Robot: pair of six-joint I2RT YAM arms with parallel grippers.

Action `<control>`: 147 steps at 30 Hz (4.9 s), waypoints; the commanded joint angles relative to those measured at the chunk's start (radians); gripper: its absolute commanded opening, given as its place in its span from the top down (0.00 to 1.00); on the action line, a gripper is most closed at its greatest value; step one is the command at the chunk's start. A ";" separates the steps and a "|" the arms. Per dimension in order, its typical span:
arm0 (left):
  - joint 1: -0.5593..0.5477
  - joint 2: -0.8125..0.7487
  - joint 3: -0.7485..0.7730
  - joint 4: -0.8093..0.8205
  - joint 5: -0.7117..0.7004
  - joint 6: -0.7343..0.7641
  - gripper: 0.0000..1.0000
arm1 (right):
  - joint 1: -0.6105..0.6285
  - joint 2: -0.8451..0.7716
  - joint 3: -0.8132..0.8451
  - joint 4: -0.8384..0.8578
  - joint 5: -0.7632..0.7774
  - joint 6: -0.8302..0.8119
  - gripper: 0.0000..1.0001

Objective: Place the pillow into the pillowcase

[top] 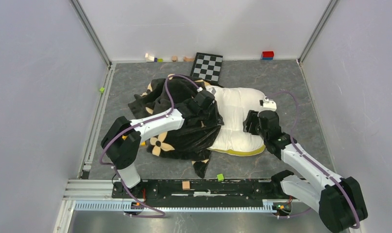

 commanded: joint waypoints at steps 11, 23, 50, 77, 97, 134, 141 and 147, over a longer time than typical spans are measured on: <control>0.097 -0.130 -0.003 -0.035 0.072 0.089 0.57 | 0.504 -0.144 0.087 -0.026 0.383 -0.237 0.02; 0.121 -0.213 0.055 -0.082 0.115 0.119 0.26 | 0.590 -0.159 0.282 -0.395 0.783 -0.004 0.02; 0.167 -0.255 0.127 -0.274 0.333 0.336 0.00 | 0.761 0.046 0.190 0.125 0.328 -0.298 0.02; 0.289 -0.521 -0.008 -0.390 -0.125 0.258 0.00 | 0.942 0.279 0.292 0.115 0.432 -0.608 0.02; 0.366 -0.715 -0.118 -0.488 -0.193 0.284 0.02 | 0.794 0.431 0.492 -0.031 0.457 -0.611 1.00; 0.136 -1.060 -0.506 -0.338 -0.519 0.073 0.00 | 0.495 0.493 1.190 -0.529 0.168 -0.507 1.00; 0.129 -1.054 -0.523 -0.166 -0.687 0.170 0.00 | 0.497 0.484 1.229 -0.558 0.143 -0.507 1.00; 0.130 -1.023 -0.493 0.046 -0.763 0.310 0.04 | 0.495 0.477 1.291 -0.605 0.076 -0.517 1.00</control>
